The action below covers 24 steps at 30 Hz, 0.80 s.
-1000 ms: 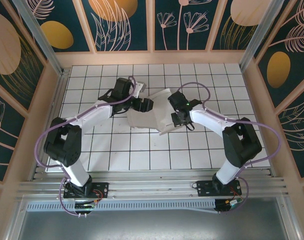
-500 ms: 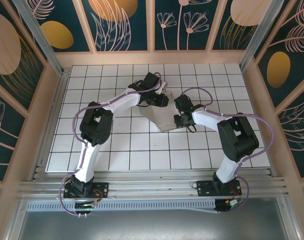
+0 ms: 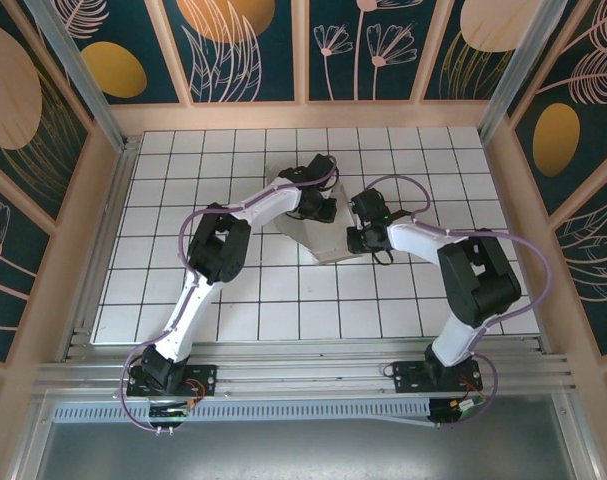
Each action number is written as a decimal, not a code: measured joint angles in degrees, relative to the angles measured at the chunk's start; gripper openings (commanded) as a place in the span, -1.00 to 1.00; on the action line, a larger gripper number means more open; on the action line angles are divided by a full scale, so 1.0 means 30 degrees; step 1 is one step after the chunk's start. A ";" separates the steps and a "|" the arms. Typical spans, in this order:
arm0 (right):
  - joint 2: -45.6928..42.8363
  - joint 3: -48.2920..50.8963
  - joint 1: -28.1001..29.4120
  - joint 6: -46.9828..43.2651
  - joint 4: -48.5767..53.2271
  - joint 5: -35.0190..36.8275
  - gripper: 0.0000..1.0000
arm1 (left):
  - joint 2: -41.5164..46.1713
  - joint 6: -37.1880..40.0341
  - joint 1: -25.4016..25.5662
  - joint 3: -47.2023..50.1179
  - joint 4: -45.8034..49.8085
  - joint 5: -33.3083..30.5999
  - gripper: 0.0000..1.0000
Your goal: Fold the paper box
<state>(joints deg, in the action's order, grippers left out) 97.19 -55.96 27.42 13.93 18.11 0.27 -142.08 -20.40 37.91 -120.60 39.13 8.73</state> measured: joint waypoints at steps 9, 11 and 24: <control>-0.1654 0.0874 -0.0124 0.2237 0.0095 -0.0634 -0.46 | -0.0474 -0.0321 0.0160 -0.0911 0.0831 -0.0758 -0.72; -0.1668 0.1086 -0.0306 0.2586 0.0095 -0.0627 -0.46 | -0.0525 -0.0364 0.0160 -0.0991 0.0889 -0.0794 -0.73; -0.1122 0.1217 -0.0503 0.3665 -0.0299 -0.1217 -0.74 | -0.0612 -0.0466 0.0262 -0.1202 0.1064 -0.1027 -0.74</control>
<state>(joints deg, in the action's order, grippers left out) 93.82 -52.31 25.91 24.93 17.21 -3.38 -143.92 -21.80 38.70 -124.20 42.33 5.65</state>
